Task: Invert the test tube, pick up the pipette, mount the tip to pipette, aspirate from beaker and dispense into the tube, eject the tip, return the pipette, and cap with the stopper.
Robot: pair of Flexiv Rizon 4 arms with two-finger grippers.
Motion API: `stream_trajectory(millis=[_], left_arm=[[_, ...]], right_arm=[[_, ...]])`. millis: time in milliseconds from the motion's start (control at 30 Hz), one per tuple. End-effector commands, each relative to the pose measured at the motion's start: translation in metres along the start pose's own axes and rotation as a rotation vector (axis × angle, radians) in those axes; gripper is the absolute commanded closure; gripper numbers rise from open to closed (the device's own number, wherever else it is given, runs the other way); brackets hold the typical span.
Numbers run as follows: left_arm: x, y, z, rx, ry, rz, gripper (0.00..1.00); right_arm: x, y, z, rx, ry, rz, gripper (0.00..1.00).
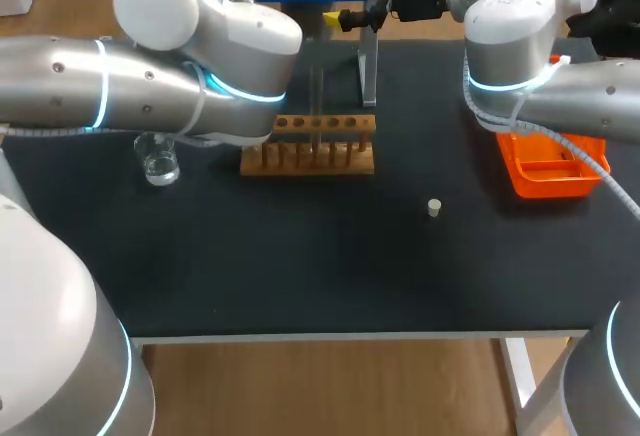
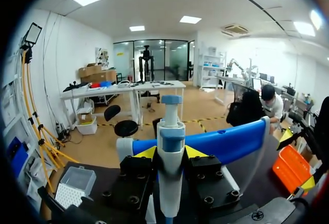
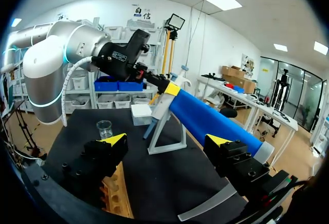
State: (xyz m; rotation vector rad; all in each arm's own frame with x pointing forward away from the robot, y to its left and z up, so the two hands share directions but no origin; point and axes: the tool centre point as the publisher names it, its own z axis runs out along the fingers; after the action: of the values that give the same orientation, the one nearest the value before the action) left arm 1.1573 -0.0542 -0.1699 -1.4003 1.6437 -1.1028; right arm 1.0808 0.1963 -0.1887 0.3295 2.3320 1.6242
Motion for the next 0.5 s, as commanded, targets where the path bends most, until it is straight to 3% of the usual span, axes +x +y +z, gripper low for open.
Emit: stream_trajectory(millis=[33,500], left_arm=[[0.0020,0.0003,0.0046,0.000,-0.017,-0.015,1.00],[0.0004,0.0077,0.0106,-0.002,-0.028,-0.061,1.00]], right_arm=[[-0.0009,0.0003,-0.0003,0.002,0.003,0.001,0.00],[-0.0009,0.0003,-0.0003,0.002,0.003,0.001,0.00]])
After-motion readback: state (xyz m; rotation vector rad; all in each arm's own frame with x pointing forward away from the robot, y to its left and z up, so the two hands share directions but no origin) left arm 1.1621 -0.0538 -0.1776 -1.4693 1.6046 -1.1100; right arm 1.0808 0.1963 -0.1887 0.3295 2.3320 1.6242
